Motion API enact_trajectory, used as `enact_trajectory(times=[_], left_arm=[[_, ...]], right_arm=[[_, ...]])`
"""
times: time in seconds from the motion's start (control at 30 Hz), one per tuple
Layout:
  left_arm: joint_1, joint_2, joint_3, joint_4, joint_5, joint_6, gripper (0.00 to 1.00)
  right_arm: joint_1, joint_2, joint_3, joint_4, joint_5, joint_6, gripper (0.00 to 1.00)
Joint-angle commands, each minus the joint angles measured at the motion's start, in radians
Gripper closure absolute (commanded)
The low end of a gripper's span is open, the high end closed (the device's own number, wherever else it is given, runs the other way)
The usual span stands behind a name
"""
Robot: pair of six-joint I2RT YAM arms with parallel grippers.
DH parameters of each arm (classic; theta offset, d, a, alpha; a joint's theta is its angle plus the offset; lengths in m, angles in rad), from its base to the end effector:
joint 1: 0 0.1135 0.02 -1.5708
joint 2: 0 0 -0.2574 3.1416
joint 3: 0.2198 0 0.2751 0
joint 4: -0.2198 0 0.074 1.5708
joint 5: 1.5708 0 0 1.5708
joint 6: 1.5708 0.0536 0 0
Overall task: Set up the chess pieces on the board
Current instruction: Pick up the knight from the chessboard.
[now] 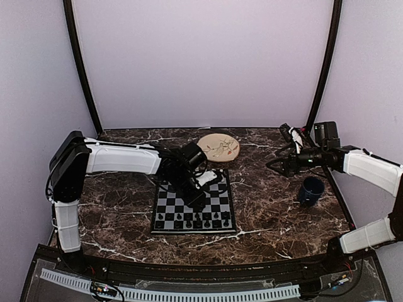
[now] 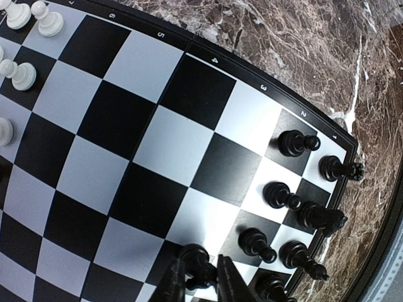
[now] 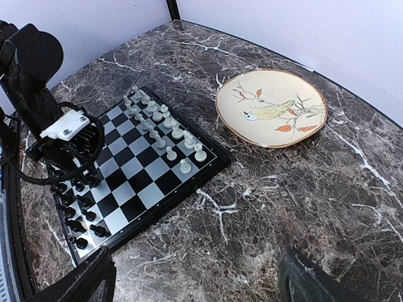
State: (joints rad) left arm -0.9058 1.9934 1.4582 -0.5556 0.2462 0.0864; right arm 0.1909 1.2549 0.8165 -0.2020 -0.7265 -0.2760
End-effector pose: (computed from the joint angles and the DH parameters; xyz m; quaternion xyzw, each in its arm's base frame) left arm 0.2645 -0.3585 0.1512 0.4845 0.8339 -0.2034 0.1689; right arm 0.2878 0.0919 0.2303 -0.3483 0.7759 0.2994 0.4325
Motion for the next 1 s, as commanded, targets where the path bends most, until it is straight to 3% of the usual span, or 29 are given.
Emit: enact_trajectory(times=[0.0, 0.3, 0.6, 0.97], left_arm=[[-0.005, 0.003, 0.026, -0.021, -0.01, 0.025, 0.84], [-0.006, -0.005, 0.033, -0.033, -0.025, 0.033, 1.0], [-0.007, -0.042, 0.074, -0.057, -0.072, 0.026, 1.0], [-0.007, -0.24, 0.008, -0.15, -0.129, -0.022, 1.0]], right_arm=[[-0.004, 0.009, 0.003, 0.022, -0.016, -0.009, 0.12], [-0.004, 0.017, 0.006, 0.017, -0.019, -0.011, 0.12], [-0.004, 0.013, 0.007, 0.009, -0.022, -0.013, 0.13], [-0.004, 0.042, 0.01, 0.009, -0.013, -0.014, 0.14]])
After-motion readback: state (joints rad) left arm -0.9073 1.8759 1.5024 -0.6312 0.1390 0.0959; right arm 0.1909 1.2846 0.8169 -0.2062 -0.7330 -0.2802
